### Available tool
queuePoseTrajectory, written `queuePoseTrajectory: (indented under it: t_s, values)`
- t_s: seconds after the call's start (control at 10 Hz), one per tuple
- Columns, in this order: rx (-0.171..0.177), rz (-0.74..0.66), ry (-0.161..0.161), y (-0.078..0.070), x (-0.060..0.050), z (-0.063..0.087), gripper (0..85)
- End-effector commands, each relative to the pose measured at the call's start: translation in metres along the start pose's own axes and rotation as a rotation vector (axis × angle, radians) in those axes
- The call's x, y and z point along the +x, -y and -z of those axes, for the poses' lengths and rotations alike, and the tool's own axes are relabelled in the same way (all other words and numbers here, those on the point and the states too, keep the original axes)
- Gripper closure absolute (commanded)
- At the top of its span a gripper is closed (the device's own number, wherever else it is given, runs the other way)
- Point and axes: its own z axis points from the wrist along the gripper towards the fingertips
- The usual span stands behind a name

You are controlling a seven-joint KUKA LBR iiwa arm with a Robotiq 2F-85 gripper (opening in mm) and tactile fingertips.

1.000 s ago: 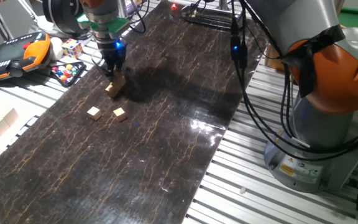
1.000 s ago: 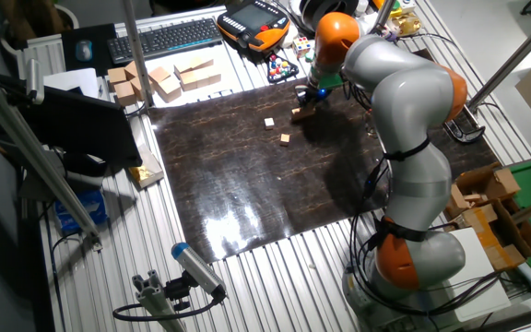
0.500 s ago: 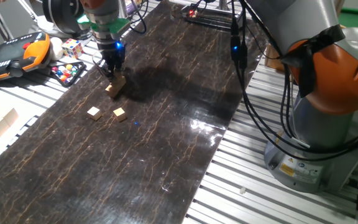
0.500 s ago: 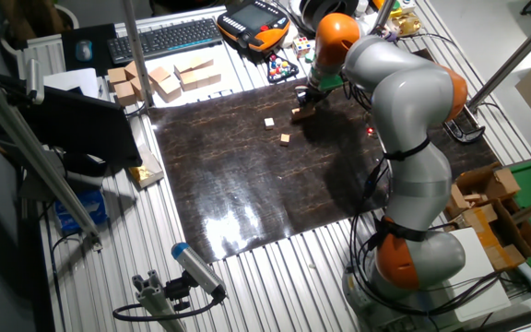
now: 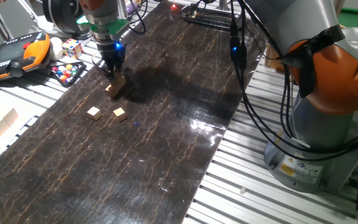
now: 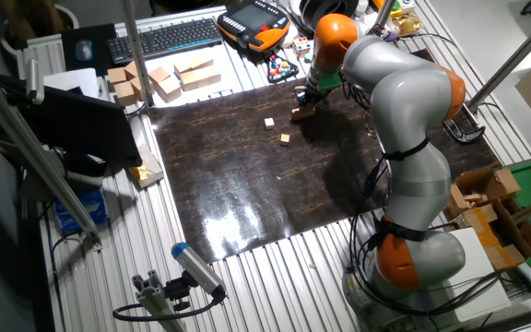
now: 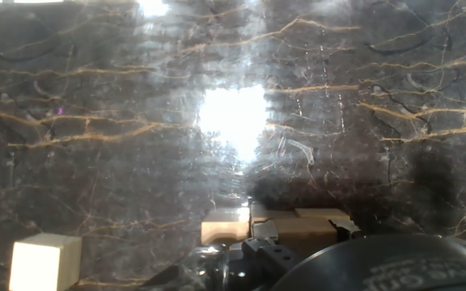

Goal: Stack the blocks into a pyramid shape

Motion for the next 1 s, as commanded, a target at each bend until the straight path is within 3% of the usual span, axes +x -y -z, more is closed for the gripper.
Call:
queuePoseTrajectory:
  t_s: [0.0, 0.6, 0.9]
  values:
    - [0.003, 0.001, -0.001, 0.0000, 0.0001, 0.0000, 84.3]
    - [0.002, 0.005, -0.011, 0.0008, 0.0018, -0.0029, 84.0]
    - [0.007, 0.007, -0.005, 0.0004, 0.0026, -0.0020, 75.7]
